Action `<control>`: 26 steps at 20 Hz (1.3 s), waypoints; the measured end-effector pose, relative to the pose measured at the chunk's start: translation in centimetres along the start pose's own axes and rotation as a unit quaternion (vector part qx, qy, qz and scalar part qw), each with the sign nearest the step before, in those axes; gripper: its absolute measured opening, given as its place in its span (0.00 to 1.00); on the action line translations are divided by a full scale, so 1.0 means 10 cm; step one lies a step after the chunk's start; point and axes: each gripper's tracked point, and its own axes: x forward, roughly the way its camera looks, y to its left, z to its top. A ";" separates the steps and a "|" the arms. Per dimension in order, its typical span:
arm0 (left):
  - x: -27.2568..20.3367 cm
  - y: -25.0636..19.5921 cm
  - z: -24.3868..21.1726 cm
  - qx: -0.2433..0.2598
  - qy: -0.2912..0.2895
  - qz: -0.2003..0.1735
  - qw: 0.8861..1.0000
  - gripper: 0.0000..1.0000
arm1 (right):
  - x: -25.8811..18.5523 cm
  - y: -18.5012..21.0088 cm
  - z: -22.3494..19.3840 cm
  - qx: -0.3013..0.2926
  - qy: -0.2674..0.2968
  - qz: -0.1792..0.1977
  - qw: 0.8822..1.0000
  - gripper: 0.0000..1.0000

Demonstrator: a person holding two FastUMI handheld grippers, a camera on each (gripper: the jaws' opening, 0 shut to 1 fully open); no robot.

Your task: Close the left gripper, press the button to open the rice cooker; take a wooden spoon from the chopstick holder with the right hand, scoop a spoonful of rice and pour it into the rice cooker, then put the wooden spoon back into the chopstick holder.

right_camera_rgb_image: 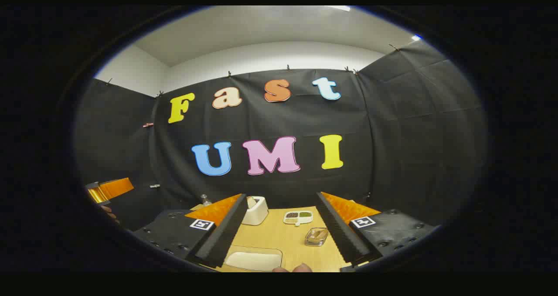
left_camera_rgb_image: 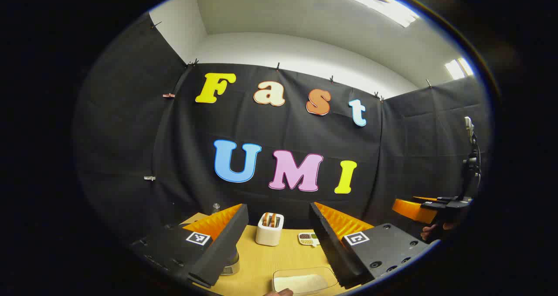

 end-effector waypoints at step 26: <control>0.10 0.71 -0.43 -0.012 0.046 0.059 0.997 0.93 | 0.12 0.50 -0.26 -0.045 0.026 0.031 0.998 0.98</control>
